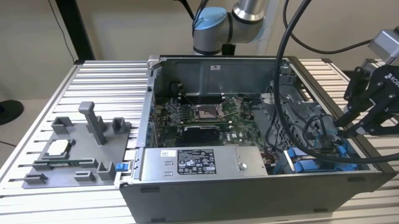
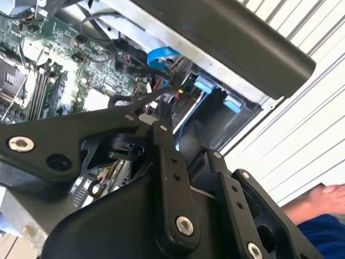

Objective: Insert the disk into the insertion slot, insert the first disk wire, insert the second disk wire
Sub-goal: 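Insert the second disk wire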

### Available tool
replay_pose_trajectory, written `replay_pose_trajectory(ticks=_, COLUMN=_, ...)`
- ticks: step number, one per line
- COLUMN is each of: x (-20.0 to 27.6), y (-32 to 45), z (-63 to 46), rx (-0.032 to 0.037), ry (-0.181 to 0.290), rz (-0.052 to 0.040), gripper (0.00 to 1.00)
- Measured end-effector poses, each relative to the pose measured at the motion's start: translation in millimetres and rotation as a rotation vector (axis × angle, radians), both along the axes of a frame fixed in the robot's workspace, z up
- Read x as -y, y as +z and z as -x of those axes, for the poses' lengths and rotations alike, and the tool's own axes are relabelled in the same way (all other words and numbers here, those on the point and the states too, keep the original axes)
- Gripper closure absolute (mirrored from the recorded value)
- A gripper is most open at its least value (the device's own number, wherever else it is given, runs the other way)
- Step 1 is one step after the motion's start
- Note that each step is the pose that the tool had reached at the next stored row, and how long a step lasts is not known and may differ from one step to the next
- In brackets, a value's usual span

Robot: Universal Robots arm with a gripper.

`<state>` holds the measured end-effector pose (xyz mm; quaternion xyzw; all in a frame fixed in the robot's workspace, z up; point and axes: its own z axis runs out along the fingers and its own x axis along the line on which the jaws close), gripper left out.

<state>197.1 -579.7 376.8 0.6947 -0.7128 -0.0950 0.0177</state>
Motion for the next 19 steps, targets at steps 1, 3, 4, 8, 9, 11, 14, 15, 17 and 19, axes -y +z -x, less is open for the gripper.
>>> replay_pose_trajectory(ticks=1, x=-0.1, y=-0.4, z=-3.9, rx=0.0000, ry=0.001, rz=-0.0003, gripper=0.00)
replay_pose_trajectory(ticks=3, x=-0.2, y=-1.2, z=-11.6, rx=-0.0023, ry=0.002, rz=-0.0025, gripper=0.00)
replay_pose_trajectory(ticks=4, x=-0.3, y=-1.6, z=-15.2, rx=-0.0047, ry=0.002, rz=-0.0031, gripper=0.00)
replay_pose_trajectory(ticks=8, x=-0.6, y=-3.3, z=-27.3, rx=-0.0178, ry=0.003, rz=-0.0054, gripper=0.00)
replay_pose_trajectory(ticks=9, x=-0.7, y=-3.7, z=-29.7, rx=-0.0232, ry=0.003, rz=-0.0056, gripper=0.00)
replay_pose_trajectory(ticks=11, x=-0.7, y=-4.4, z=-33.7, rx=-0.0336, ry=0.003, rz=-0.0065, gripper=0.00)
replay_pose_trajectory(ticks=14, x=-0.9, y=-5.7, z=-35.5, rx=-0.0476, ry=0.003, rz=-0.0088, gripper=0.00)
replay_pose_trajectory(ticks=15, x=-1.0, y=-6.0, z=-35.6, rx=-0.0521, ry=0.003, rz=-0.0089, gripper=0.00)
replay_pose_trajectory(ticks=17, x=-1.1, y=-6.9, z=-35.6, rx=-0.0589, ry=0.003, rz=-0.0098, gripper=0.00)
replay_pose_trajectory(ticks=19, x=-1.2, y=-7.8, z=-35.6, rx=-0.0631, ry=0.003, rz=-0.0121, gripper=0.00)
